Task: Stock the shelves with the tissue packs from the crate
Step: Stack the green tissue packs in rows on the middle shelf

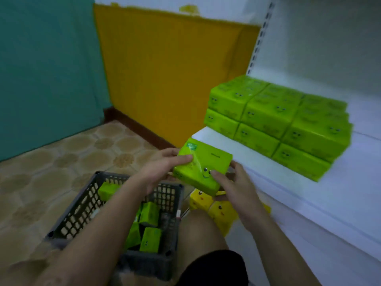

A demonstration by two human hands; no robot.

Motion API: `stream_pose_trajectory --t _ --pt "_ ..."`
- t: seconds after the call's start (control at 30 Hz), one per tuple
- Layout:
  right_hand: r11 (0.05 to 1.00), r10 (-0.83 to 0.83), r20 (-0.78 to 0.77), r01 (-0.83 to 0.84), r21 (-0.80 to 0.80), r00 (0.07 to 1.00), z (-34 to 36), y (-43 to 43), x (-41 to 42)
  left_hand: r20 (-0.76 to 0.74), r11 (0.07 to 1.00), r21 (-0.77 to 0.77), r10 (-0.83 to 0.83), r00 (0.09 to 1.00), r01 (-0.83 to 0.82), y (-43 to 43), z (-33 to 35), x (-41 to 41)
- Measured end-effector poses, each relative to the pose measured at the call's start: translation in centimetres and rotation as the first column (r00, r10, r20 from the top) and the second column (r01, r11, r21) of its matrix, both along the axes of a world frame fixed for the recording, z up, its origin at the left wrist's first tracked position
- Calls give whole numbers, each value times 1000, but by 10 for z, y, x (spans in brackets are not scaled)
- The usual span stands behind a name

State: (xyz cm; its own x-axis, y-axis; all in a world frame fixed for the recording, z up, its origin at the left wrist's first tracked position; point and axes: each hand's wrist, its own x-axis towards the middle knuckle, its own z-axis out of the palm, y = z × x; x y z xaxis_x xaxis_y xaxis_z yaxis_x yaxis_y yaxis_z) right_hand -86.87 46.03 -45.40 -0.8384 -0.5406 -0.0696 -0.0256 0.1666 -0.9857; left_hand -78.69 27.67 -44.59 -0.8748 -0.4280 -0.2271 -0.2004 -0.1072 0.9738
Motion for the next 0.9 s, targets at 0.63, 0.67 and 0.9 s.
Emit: stream_pose_trajectory --t 0.63,0.67,0.9 --pt "565 -333 -493 589 578 804 65 288 -85 -203 359 -931 -367 908 -63 204 89 -143" --pt "519 -224 -548 575 633 806 62 287 -87 -177 247 -965 -371 912 -87 204 91 -151" --pt "415 26 -666 598 685 745 55 257 -157 147 -146 -981 -156 977 125 197 85 -191"
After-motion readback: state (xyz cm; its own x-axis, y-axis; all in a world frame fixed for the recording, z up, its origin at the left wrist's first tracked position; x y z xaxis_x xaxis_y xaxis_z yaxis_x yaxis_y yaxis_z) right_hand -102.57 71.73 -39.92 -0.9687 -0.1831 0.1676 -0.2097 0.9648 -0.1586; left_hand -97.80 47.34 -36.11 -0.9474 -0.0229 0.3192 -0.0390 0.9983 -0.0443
